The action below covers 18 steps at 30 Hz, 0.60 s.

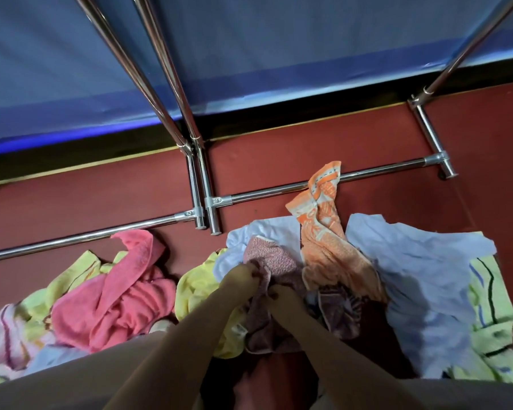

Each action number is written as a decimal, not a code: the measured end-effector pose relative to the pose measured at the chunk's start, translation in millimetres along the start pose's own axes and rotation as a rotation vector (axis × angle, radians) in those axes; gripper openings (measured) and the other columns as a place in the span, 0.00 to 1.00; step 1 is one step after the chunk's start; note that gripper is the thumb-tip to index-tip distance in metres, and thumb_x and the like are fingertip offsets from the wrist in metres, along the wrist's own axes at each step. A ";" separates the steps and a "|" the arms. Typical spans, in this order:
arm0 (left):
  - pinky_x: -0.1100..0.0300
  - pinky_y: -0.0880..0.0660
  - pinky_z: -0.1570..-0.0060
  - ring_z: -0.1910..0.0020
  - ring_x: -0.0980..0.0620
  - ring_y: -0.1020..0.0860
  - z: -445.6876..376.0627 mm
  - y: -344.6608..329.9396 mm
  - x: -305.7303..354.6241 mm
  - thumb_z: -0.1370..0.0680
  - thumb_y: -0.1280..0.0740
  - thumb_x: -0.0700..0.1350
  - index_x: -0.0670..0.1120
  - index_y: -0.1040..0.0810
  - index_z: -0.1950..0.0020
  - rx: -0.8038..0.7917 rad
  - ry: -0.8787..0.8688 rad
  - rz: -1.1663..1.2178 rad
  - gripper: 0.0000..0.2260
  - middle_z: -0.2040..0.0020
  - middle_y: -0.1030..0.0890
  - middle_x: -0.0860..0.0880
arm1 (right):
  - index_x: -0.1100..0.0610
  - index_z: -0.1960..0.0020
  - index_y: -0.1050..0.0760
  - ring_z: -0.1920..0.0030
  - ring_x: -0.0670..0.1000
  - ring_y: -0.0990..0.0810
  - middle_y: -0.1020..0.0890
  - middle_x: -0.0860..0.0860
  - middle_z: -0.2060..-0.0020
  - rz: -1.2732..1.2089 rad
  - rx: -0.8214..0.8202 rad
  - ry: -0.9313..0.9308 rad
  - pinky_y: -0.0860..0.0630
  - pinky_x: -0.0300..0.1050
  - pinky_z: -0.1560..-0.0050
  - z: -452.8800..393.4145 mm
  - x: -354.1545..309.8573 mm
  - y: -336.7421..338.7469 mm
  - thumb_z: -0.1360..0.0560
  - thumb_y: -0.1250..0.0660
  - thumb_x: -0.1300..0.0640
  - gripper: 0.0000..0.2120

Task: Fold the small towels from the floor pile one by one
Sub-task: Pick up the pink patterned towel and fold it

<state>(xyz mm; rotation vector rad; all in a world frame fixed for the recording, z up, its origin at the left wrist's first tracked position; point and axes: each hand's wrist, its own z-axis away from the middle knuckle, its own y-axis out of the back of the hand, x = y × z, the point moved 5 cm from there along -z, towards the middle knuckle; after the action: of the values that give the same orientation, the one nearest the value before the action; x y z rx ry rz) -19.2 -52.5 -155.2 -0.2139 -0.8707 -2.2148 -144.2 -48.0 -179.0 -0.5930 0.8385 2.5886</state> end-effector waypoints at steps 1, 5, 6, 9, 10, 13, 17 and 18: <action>0.62 0.34 0.57 0.52 0.48 0.24 1.8 3.4 2.2 0.19 0.40 0.44 0.43 0.20 0.52 0.013 0.020 0.067 0.10 0.53 0.20 0.46 | 0.52 0.72 0.35 0.59 0.56 0.22 0.20 0.54 0.66 -0.033 0.010 -0.025 0.36 0.42 0.60 1.6 -0.7 4.1 0.23 0.38 0.54 0.19; 0.62 0.36 0.65 0.59 0.51 0.28 17.7 32.4 24.9 0.19 0.39 0.44 0.47 0.26 0.65 0.106 0.010 0.225 0.15 0.66 0.25 0.50 | 0.54 0.64 0.28 0.54 0.54 0.24 0.23 0.52 0.63 -0.114 0.029 -0.028 0.33 0.44 0.52 12.6 -10.8 25.3 0.21 0.40 0.54 0.14; 0.64 0.38 0.66 0.59 0.51 0.28 24.0 41.3 33.5 0.18 0.40 0.43 0.46 0.24 0.64 0.114 0.006 0.245 0.14 0.66 0.26 0.51 | 0.54 0.63 0.27 0.55 0.54 0.25 0.21 0.57 0.60 -0.162 0.088 -0.030 0.33 0.45 0.52 16.4 -13.0 35.6 0.22 0.40 0.52 0.13; 0.65 0.37 0.66 0.58 0.53 0.28 46.6 70.8 60.1 0.18 0.40 0.43 0.43 0.20 0.53 0.159 -0.037 0.313 0.11 0.59 0.23 0.49 | 0.56 0.69 0.29 0.60 0.50 0.29 0.21 0.60 0.65 -0.333 0.315 -0.008 0.26 0.52 0.53 31.0 -23.3 74.3 0.27 0.41 0.45 0.18; 0.67 0.35 0.68 0.59 0.53 0.27 54.8 81.0 67.1 0.18 0.40 0.43 0.44 0.20 0.54 0.185 -0.051 0.340 0.10 0.60 0.22 0.48 | 0.54 0.68 0.30 0.60 0.50 0.28 0.23 0.56 0.67 -0.384 0.299 -0.010 0.27 0.50 0.54 40.4 -34.9 86.4 0.24 0.39 0.48 0.16; 0.69 0.34 0.71 0.67 0.54 0.29 85.4 112.4 86.6 0.19 0.37 0.43 0.47 0.24 0.60 0.225 -0.094 0.453 0.09 0.68 0.25 0.51 | 0.54 0.64 0.29 0.60 0.50 0.27 0.24 0.50 0.66 -0.413 0.286 0.064 0.33 0.43 0.60 70.2 -72.3 123.9 0.22 0.38 0.58 0.12; 0.66 0.35 0.76 0.78 0.57 0.34 139.9 153.7 103.9 0.22 0.31 0.46 0.47 0.25 0.66 0.242 -0.151 0.651 0.13 0.78 0.33 0.55 | 0.54 0.66 0.31 0.65 0.48 0.31 0.29 0.48 0.70 -0.440 0.363 0.244 0.35 0.41 0.63 117.9 -119.9 161.7 0.23 0.37 0.62 0.13; 0.68 0.37 0.78 0.80 0.58 0.35 155.2 163.1 108.5 0.22 0.31 0.45 0.47 0.25 0.66 0.253 -0.179 0.689 0.12 0.79 0.33 0.55 | 0.54 0.66 0.31 0.66 0.47 0.32 0.29 0.47 0.71 -0.436 0.373 0.292 0.35 0.42 0.62 131.1 -130.3 168.8 0.23 0.37 0.62 0.13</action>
<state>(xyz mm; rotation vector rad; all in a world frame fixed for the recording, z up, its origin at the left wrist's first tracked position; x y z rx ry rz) -0.8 -96.6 90.2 -0.5105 -0.9818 -1.4500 -145.8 -121.8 60.2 -0.9305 1.1070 1.9217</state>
